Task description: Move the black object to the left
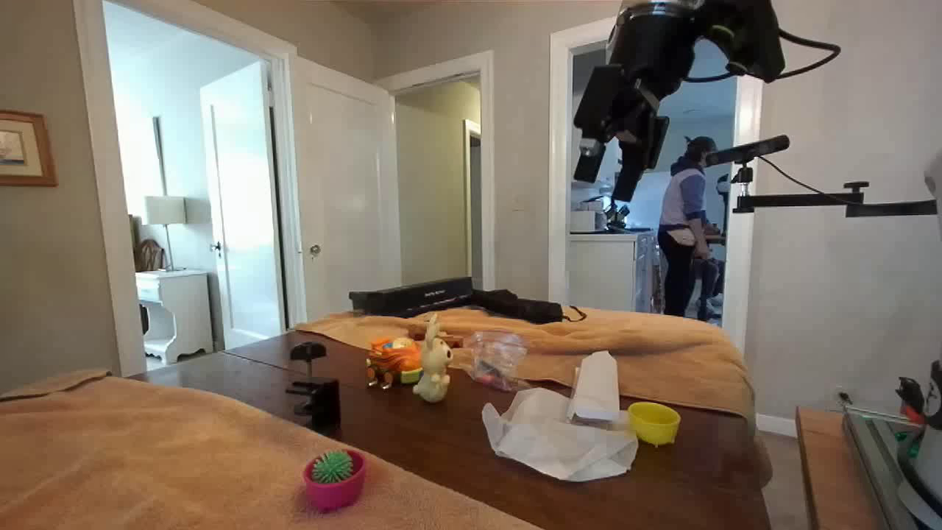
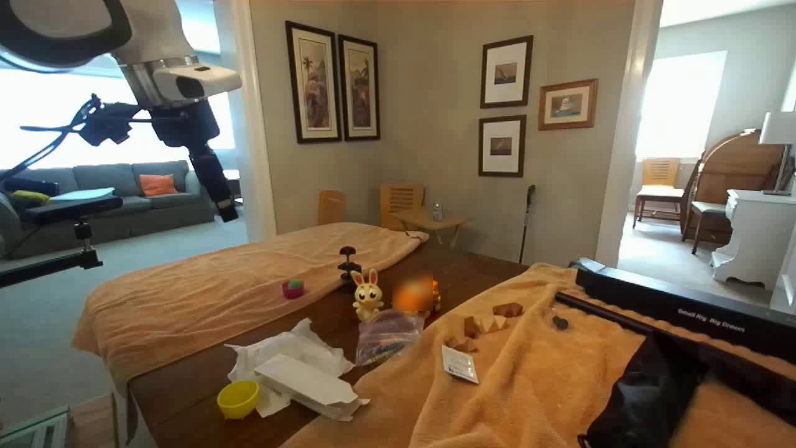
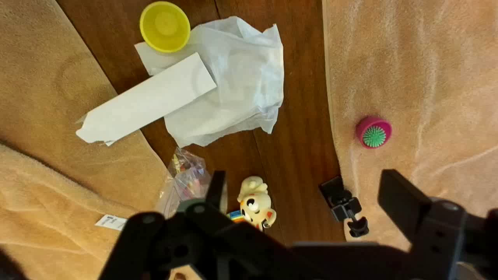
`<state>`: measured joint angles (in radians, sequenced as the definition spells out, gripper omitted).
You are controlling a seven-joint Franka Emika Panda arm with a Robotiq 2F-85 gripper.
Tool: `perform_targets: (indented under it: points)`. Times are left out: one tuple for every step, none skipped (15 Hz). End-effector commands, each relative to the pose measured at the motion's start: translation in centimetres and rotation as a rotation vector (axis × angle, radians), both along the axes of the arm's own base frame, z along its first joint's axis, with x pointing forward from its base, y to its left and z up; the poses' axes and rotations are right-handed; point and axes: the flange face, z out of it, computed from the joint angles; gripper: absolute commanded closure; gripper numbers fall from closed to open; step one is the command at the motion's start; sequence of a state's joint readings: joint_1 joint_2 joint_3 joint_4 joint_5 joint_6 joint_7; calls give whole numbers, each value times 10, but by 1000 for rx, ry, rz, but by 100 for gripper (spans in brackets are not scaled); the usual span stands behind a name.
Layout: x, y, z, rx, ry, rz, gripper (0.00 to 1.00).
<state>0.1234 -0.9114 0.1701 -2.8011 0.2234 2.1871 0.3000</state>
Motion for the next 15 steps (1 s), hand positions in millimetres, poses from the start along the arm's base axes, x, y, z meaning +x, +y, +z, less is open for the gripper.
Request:
perform_targets:
  points:
    - [-1,-1,-6,-3,16,-1,0]
    - [-1,-2,-11,-5,26,-2,0]
    - [-1,-2,-14,-7,33,-3,0]
    - [-1,-2,-14,-7,36,-3,0]
    - [-1,-2,-15,-7,37,-3,0]
    - [-1,-2,-15,-7,38,-3,0]
    - [-1,-2,-15,-7,38,-3,0]
    - [-1,-2,-15,-7,38,-3,0]
    - [-1,-2,-15,-7,38,-3,0]
    - [4,-4,-14,-5,37,-14,0]
    - [15,-9,-14,-15,22,-30,0]
    - [26,-13,-15,-17,12,-44,0]
    - [42,-19,-17,-18,-15,-55,0]
    - [56,-22,-21,-7,-26,-82,0]
    - [71,-25,-25,7,-47,-92,0]
